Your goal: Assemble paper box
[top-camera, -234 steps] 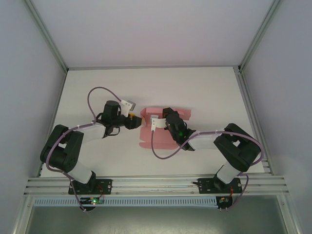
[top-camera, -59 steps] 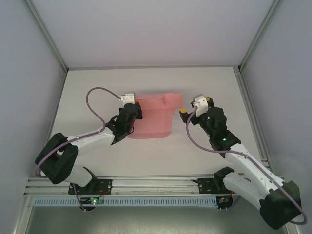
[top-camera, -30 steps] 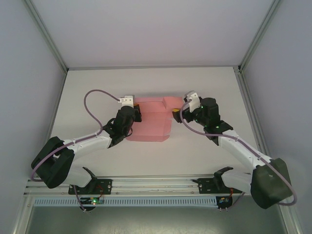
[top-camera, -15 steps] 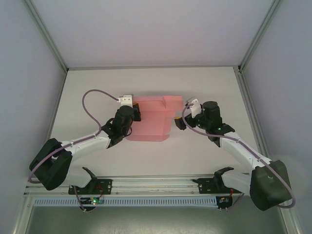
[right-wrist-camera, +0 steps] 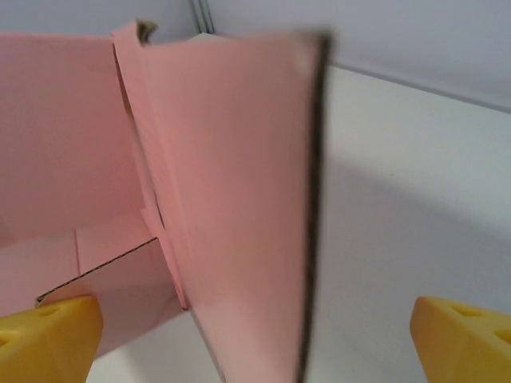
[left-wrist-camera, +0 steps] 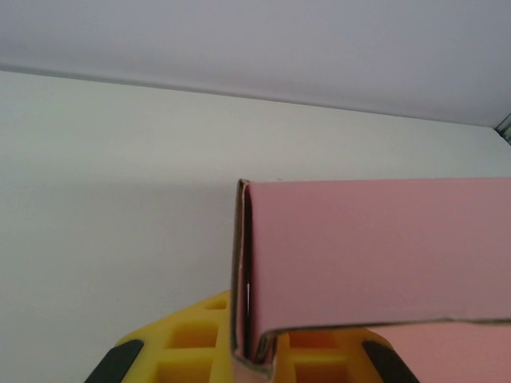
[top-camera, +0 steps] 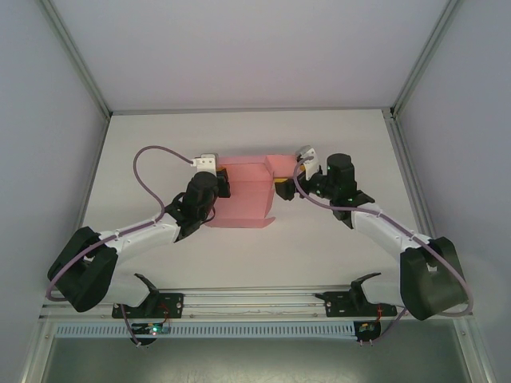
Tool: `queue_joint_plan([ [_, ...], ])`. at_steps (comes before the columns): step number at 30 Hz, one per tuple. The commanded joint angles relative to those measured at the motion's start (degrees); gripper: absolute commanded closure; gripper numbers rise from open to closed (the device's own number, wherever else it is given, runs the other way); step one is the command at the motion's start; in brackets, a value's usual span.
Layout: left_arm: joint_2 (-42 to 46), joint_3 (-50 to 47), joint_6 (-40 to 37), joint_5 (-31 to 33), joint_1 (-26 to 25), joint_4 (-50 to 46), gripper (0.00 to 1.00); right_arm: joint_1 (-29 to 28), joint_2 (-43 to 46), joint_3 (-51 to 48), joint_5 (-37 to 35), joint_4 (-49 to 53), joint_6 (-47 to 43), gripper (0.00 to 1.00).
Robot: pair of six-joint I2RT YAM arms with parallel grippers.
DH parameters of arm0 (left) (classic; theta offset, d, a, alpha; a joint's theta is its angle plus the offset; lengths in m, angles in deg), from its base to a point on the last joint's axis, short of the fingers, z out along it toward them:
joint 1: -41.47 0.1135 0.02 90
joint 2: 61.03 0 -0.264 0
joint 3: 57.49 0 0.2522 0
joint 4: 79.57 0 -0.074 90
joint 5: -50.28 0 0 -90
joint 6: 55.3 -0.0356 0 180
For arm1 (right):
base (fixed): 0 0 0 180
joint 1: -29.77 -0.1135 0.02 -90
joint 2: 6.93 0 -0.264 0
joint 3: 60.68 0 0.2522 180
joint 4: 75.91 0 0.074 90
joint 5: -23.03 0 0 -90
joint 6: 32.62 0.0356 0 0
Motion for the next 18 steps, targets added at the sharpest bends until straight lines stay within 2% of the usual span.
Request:
queue_joint_plan([
  [1, 0.61, -0.41, -1.18, -1.00, -0.06, 2.86, 1.00, -1.12, -1.68, 2.29, 1.58, -2.05, 0.81, 0.02],
  [6, 0.74, -0.73, -2.40, -2.46, -0.02, 4.14, 1.00, -4.57, -3.17, 3.94, -3.27, 1.93, -4.15, 0.02],
  [11, 1.17, -1.38, -2.90, -3.20, -0.06, 5.75, 1.00, -7.42, -6.64, 8.34, -11.78, 11.67, -10.87, 0.02],
  [15, 1.61, -1.30, -2.09, 0.38, -0.05, 4.50, 1.00, -7.42, -4.42, 6.96, -15.29, 11.89, -11.08, 0.02],
  [18, 1.79, -0.55, -1.26, 5.67, 0.03, 1.72, 1.00, -6.67, 1.95, 4.55, -19.03, 13.26, -10.80, 0.02],
])
